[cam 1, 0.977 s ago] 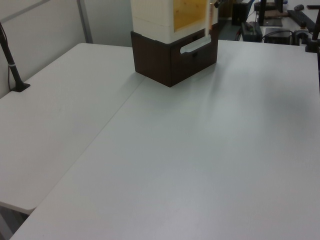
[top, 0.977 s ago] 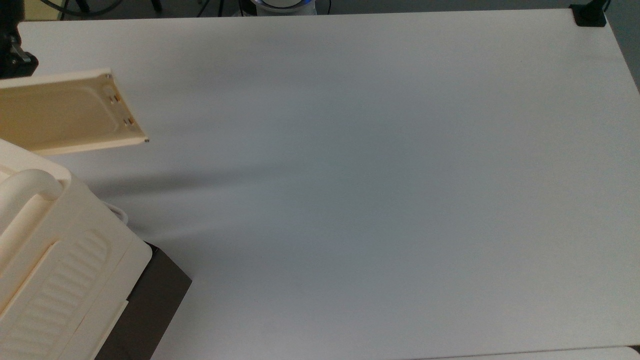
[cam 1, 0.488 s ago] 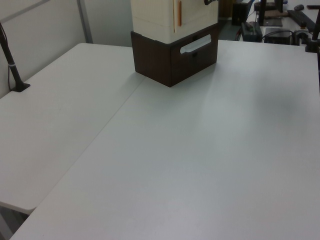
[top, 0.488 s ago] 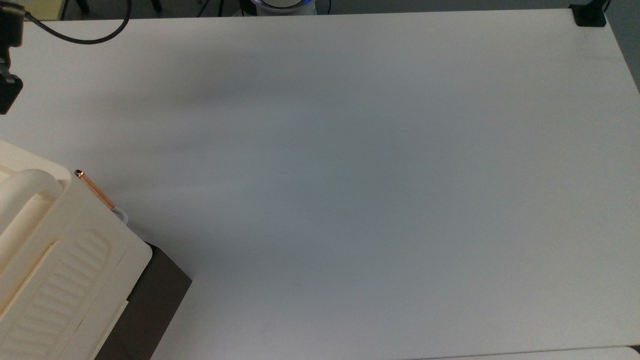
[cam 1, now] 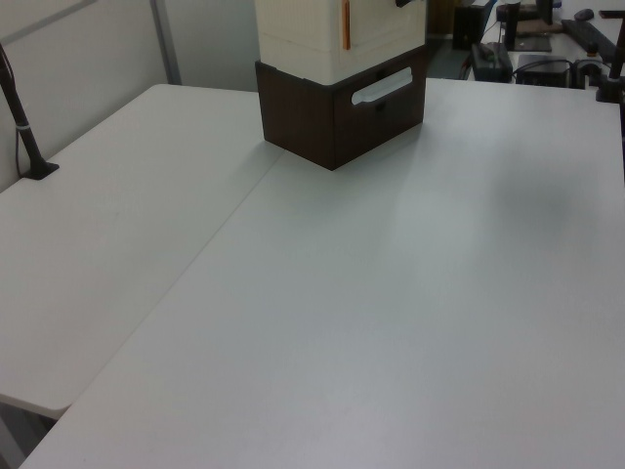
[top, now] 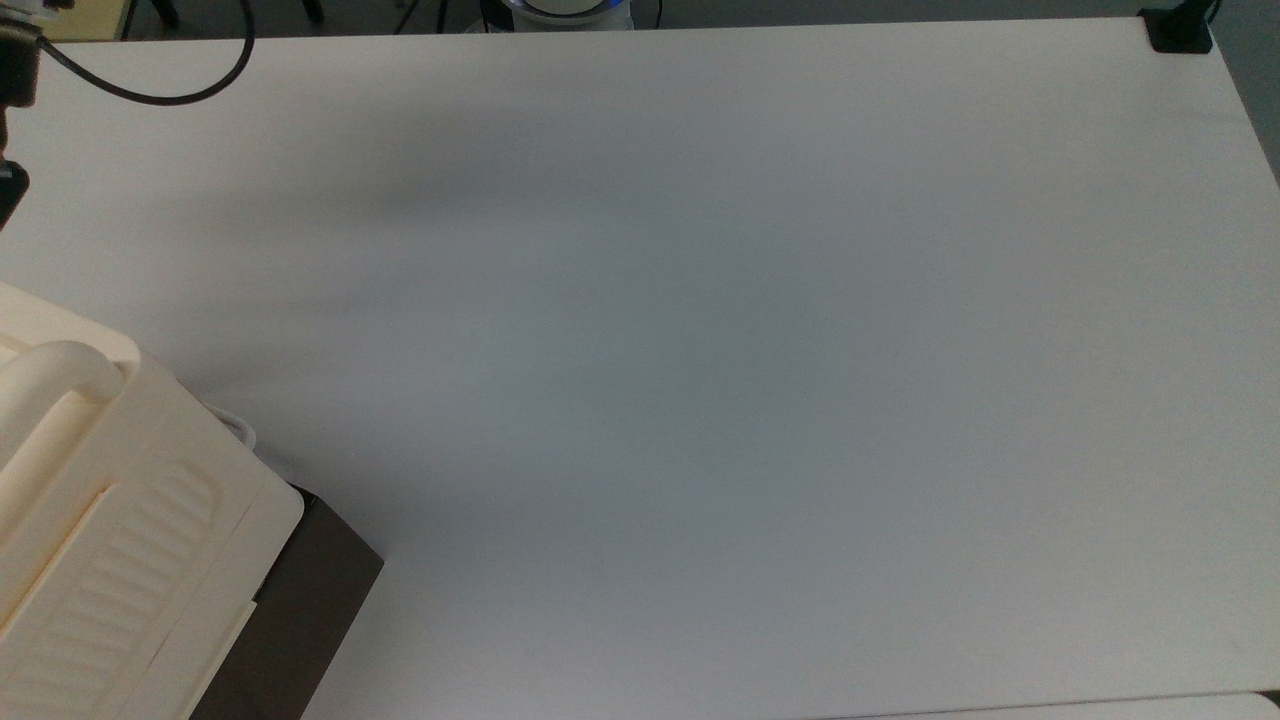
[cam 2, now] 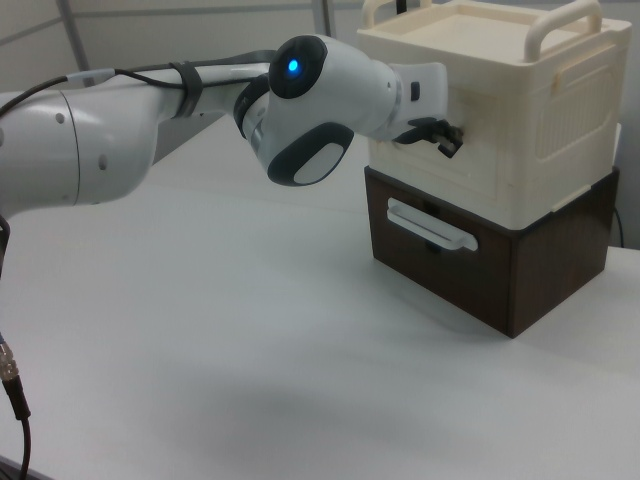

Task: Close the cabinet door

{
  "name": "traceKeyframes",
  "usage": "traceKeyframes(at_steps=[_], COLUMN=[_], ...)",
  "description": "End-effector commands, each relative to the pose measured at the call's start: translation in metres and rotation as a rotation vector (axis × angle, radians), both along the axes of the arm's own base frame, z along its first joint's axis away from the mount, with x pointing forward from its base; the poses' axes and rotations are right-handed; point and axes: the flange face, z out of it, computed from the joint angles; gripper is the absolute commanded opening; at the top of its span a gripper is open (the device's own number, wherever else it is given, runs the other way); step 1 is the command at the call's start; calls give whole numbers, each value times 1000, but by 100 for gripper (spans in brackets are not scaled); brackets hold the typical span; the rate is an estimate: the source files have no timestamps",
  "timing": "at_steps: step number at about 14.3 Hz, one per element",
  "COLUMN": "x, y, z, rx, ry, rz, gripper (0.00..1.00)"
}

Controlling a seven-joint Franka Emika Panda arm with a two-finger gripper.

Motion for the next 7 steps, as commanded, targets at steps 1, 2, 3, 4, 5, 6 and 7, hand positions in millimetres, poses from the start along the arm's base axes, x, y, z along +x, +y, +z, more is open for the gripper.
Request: traceKeyframes(at_steps=[1,2,3,4,5,6,7], x=[-5,-11,-17,-26,-39,-49,-59], y=[6,10,15,21,20,27,40], z=[6,1,0,2,9,15,19], rx=[-66,-84,-104,-112,-121,-105,-71], ry=[19,91,181,289,383,457,544], rz=[66,145,253,361,432,488,550], gripper=[0,0,0,0,0,0,0])
